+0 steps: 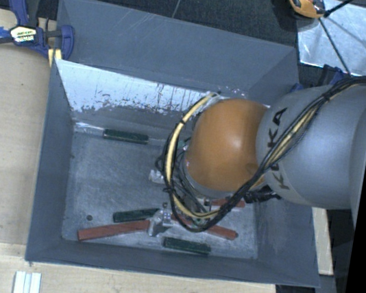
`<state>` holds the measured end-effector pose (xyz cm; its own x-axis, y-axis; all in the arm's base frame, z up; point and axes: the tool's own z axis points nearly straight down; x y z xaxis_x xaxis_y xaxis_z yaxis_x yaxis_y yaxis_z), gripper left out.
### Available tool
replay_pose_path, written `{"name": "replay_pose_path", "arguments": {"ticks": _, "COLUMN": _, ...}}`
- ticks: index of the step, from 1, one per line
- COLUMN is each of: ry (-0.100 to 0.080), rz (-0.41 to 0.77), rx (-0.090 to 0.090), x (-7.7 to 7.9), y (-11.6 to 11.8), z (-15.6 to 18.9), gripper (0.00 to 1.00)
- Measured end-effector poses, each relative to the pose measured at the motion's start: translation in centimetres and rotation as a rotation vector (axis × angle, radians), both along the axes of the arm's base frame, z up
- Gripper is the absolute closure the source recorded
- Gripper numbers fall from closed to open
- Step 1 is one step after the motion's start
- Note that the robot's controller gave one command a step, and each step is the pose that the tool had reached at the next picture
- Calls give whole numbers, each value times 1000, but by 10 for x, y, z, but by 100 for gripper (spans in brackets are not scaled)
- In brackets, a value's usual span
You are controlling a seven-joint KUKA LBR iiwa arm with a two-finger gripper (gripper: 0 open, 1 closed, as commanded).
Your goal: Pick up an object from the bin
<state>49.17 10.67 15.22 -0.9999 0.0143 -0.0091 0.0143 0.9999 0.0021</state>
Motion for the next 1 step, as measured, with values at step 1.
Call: {"name": "replay_pose_path", "arguments": {"ticks": 1, "ry": -20, "rz": -118, "rx": 7, "x": 45, "y": 5, "z": -73, "gripper": 100}}
